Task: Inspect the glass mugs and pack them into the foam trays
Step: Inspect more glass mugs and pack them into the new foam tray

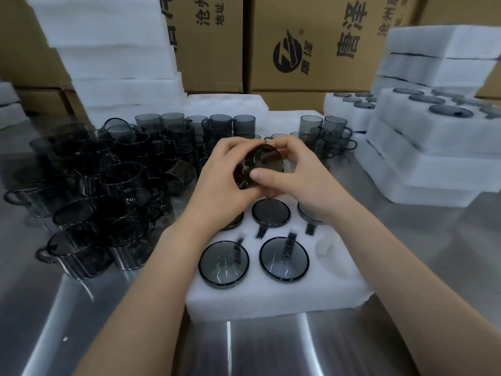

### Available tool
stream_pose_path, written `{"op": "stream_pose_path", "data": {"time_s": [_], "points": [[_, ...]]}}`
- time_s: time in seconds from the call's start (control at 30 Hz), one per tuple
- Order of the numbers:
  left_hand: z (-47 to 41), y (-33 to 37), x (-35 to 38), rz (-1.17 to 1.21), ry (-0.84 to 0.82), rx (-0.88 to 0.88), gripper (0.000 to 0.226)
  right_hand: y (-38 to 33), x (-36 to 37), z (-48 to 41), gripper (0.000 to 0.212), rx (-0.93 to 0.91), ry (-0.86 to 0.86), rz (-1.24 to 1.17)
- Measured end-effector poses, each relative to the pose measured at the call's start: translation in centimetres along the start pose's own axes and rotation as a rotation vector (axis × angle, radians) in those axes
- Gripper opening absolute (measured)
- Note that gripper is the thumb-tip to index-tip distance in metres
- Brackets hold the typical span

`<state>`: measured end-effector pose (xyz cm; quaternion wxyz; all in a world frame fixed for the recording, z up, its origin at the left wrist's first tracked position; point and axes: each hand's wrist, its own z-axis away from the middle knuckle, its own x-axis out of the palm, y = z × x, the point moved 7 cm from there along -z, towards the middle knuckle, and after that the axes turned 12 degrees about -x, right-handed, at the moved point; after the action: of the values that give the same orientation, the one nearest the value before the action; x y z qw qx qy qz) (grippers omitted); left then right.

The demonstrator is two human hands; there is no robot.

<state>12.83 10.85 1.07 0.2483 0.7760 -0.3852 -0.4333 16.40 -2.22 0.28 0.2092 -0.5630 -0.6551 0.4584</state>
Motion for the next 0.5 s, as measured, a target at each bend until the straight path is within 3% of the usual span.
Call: {"op": "stream_pose_path", "data": {"time_s": [0.27, 0.5], "points": [[0.3, 1.1, 0.3, -0.041, -0.063, 0.114, 0.071, -0.1, -0.7, 0.2, 0.032, 0.025, 0.151, -0.066], [0.2, 0.9, 0.1, 0.038, -0.059, 0.090, 0.071, 0.4, -1.0, 0.3, 0.021, 0.093, 0.121, -0.293]]}}
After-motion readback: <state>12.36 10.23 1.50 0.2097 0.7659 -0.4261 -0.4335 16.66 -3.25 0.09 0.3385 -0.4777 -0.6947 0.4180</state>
